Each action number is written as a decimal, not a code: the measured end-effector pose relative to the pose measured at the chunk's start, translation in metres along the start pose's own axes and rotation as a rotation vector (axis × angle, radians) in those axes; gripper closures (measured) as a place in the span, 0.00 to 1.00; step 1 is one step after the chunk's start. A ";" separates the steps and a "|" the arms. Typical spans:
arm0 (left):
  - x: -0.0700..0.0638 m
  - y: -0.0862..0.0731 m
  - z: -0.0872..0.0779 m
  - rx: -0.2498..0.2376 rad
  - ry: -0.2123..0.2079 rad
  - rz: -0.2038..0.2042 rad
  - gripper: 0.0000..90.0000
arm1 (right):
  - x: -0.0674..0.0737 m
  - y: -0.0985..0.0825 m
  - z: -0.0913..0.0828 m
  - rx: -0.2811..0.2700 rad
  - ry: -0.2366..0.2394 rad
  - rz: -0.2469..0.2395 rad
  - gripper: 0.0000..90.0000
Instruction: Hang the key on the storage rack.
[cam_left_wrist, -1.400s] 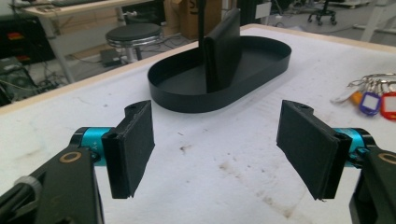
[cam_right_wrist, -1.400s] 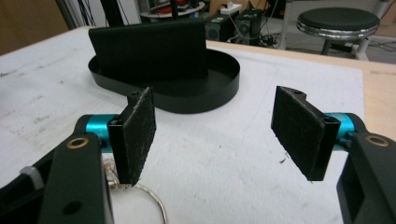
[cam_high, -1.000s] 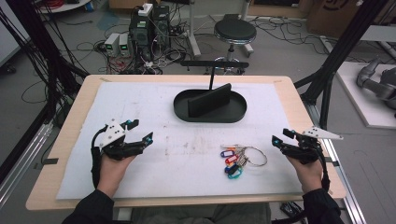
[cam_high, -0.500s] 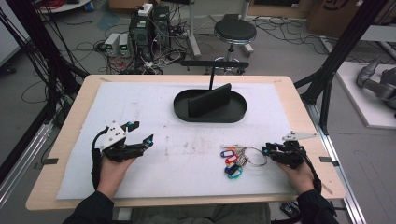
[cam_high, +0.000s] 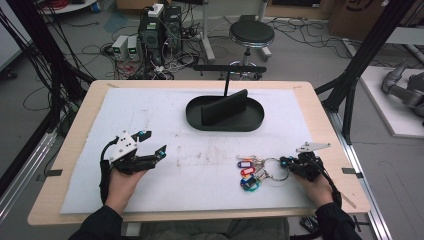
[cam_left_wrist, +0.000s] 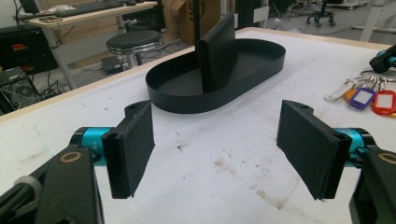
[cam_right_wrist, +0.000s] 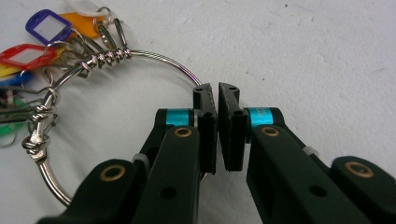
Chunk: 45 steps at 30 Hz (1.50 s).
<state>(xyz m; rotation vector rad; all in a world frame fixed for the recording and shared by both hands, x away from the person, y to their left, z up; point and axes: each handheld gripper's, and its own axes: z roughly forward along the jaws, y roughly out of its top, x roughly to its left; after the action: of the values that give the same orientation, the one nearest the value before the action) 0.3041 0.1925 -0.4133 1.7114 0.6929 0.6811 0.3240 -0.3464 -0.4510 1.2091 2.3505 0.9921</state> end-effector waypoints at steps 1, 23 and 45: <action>0.000 0.000 0.000 0.000 0.000 0.003 0.31 | 0.000 0.001 0.000 -0.010 -0.020 0.001 0.97; -0.003 -0.001 -0.008 -0.011 0.014 0.016 0.31 | 0.003 0.019 -0.020 -0.308 0.145 0.167 0.97; -0.004 -0.001 -0.008 -0.013 0.010 0.022 0.31 | 0.010 0.031 -0.022 -0.273 0.223 0.111 0.97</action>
<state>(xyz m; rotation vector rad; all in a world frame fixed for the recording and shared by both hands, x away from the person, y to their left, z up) 0.2952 0.1945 -0.4126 1.7073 0.6766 0.7083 0.3238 -0.3353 -0.4139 1.1835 2.2284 1.5000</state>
